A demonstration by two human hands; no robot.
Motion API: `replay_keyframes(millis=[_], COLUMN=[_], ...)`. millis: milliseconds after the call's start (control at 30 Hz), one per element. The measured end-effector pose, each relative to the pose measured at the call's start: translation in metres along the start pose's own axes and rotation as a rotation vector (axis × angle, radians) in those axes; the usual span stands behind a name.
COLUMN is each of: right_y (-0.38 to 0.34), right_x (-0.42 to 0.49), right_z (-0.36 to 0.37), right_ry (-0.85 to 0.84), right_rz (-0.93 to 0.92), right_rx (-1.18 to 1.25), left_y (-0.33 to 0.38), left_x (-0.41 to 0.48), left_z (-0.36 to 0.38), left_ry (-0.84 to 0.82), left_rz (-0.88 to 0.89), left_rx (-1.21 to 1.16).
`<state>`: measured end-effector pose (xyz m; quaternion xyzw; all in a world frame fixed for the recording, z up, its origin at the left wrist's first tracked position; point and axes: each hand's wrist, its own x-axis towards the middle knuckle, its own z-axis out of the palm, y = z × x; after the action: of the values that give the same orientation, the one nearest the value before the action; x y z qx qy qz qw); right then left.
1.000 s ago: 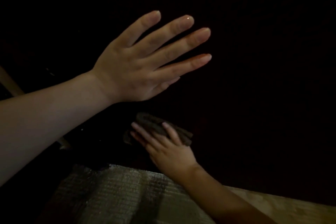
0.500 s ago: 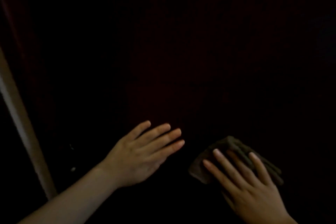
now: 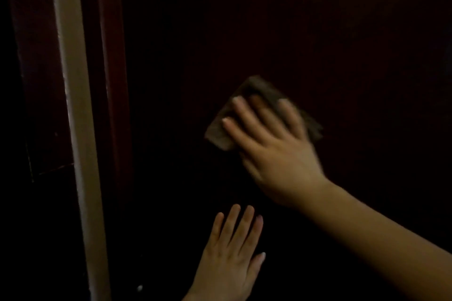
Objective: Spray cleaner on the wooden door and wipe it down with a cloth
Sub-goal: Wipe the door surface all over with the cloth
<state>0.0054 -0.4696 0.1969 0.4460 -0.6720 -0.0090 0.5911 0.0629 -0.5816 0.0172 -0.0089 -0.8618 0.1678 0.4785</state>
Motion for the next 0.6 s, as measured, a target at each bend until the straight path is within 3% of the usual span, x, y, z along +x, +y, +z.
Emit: replay_keyframes(millis=[67, 133, 167, 233, 300, 433, 600], right_y=[-0.032, -0.064, -0.070, -0.058, -0.028, 0.067, 0.161], right_x=[0.014, 0.016, 0.015, 0.012, 0.009, -0.003, -0.070], right_z=[0.010, 0.020, 0.024, 0.024, 0.017, -0.014, -0.049], right_ry=[-0.076, -0.288, -0.368, -0.326, -0.148, 0.042, -0.006], right_rz=[-0.289, -0.583, -0.649, -0.671, -0.507, -0.112, 0.302], right_rx=[-0.002, -0.054, -0.059, -0.058, -0.018, -0.075, -0.137], left_y=[0.003, 0.008, 0.009, 0.008, 0.004, 0.003, 0.008], left_x=[-0.005, -0.012, -0.014, -0.009, -0.003, -0.002, -0.004], left_z=[0.007, 0.008, 0.010, 0.003, -0.004, -0.012, -0.002], left_ry=[0.077, 0.074, 0.042, 0.026, -0.010, -0.127, -0.081], left_rz=[0.015, -0.010, -0.031, -0.051, -0.039, -0.053, -0.066], left_rx=[0.003, -0.014, -0.052, -0.080, -0.037, -0.017, 0.048])
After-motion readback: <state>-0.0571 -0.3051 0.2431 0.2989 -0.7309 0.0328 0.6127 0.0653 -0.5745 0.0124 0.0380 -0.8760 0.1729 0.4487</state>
